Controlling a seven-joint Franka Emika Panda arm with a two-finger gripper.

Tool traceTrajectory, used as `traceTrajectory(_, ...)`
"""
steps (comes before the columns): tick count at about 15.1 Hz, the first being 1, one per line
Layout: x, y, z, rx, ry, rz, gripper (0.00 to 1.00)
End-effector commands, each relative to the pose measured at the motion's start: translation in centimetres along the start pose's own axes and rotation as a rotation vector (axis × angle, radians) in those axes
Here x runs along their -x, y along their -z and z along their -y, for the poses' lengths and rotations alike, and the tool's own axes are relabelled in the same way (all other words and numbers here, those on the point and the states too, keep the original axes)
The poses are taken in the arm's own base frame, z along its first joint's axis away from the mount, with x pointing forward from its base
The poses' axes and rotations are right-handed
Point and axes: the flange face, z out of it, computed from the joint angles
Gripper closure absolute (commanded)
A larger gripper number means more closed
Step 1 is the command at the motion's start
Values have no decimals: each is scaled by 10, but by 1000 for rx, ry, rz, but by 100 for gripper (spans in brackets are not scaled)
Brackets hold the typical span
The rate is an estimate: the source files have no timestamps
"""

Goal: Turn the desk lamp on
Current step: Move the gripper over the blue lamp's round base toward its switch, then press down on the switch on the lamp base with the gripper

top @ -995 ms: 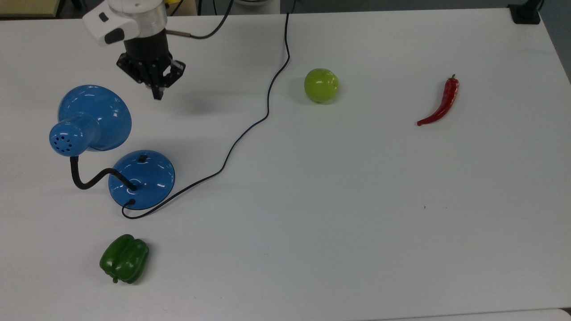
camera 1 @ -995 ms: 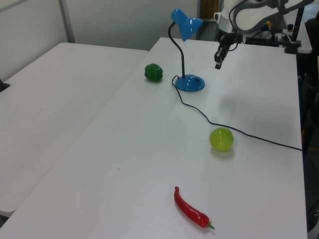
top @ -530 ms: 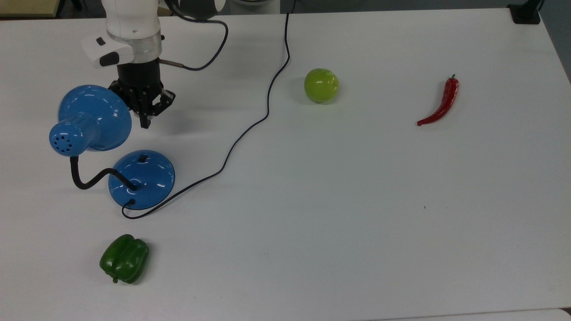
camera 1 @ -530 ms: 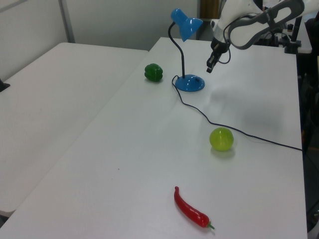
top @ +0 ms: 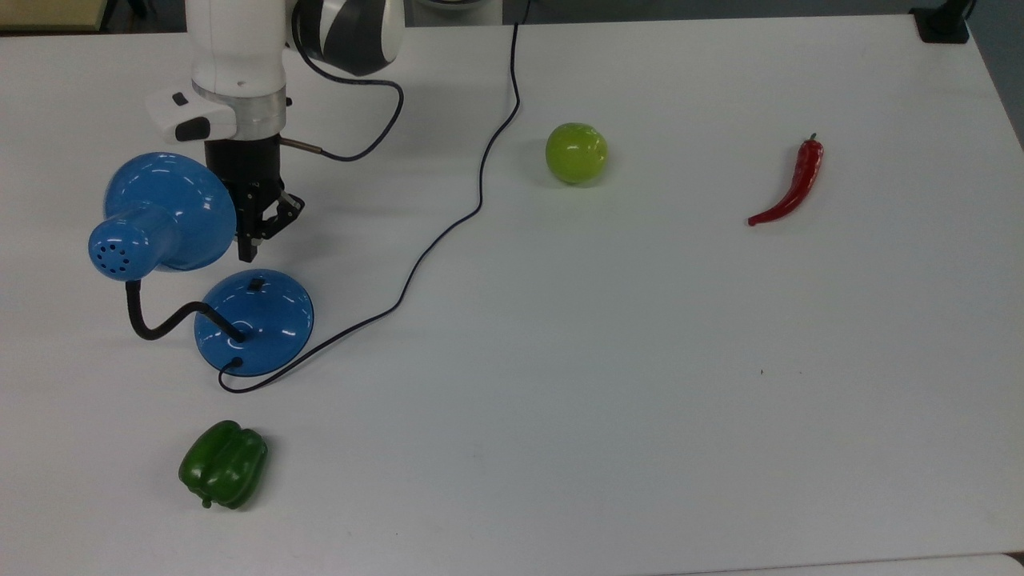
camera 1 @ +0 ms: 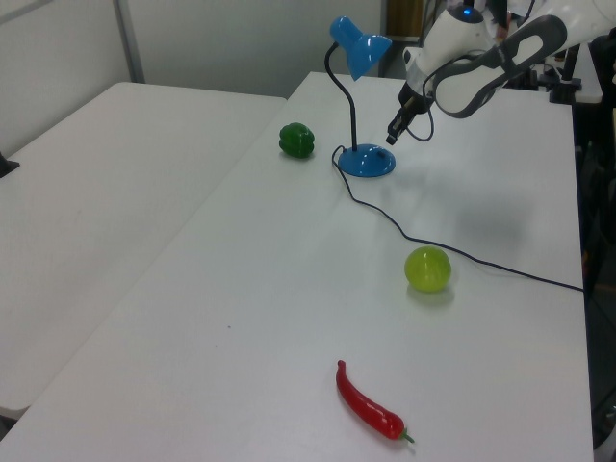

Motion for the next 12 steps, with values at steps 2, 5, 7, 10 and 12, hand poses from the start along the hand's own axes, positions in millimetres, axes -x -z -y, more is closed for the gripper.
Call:
traceTrajectory(2,-12,-18,-9,19,-15,-24,100)
traceTrajectory(5,-15,-27,-10,25,-13,-26,100)
traceTrajectory(7,-16,-27,-10,26,-16,-26,100)
traceTrajectory(10,-15,-28,-8,19,-24,-25,100)
traceTrajectory(12,-16,-27,-4,14,-22,-29,100)
